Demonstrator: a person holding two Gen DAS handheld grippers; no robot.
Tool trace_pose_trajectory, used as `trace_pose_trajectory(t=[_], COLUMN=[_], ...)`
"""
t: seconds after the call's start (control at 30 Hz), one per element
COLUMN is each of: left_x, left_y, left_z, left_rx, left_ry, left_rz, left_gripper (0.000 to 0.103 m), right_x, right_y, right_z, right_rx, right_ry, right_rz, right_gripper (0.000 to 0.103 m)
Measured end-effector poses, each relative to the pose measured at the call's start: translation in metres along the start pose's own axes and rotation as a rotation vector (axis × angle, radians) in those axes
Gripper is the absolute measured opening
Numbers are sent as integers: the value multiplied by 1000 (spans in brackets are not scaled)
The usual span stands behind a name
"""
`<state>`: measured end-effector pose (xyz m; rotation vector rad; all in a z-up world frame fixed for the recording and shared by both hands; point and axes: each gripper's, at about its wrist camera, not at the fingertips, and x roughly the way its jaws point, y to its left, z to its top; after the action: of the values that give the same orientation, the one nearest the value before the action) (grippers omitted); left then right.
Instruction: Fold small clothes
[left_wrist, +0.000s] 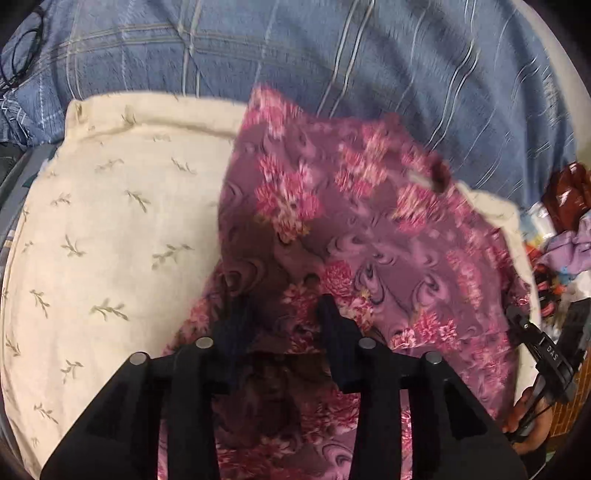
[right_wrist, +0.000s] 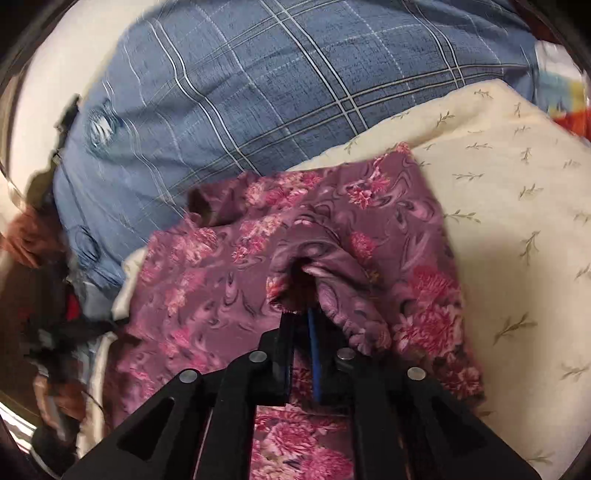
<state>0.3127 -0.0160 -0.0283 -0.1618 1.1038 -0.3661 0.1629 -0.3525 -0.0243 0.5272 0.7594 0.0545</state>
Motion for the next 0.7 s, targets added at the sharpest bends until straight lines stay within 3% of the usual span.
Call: trace_pose_trajectory(t=[0.1,0.2,0.3,0.37,0.43,0.53,0.6,0.63,0.7], left_x=[-21,-39,-51,-60,-54,-25,-28,-35,-52], left_y=[20,37,41,36,21,5,5,5,9], left_z=[1,-8,-21,-28,-32,-39,-44,-47,-55], left_rx=[-67,-67,-83,-83,-54,23,32,29,12], left_ry=[-5,-21,-18,-41,-40,30,5,4,18], left_rz=[-40,16,-31,-64,-15,139,154,146,75], left_gripper=[31,31,31,35,46,45,45,45,45], right_x=[-35,-60,-62,-59,-43,-25,-37,-45,-63], right_y=[-8,-19,-25,-32,-34,-42,-42,-40,-37], right_z=[0,-6,-8,-5,-4,-5,-5,-7,-17], right_rx=[74,82,72,107,118,136,156,158,128], right_ry=[-75,-100,-87,-104,-86,-64,-65,-68,-36], right_rz=[11,-19,-56,-34,-42,-92,-107,-90,-74], right_gripper=[13,23,24,24,28,22,23,29,31])
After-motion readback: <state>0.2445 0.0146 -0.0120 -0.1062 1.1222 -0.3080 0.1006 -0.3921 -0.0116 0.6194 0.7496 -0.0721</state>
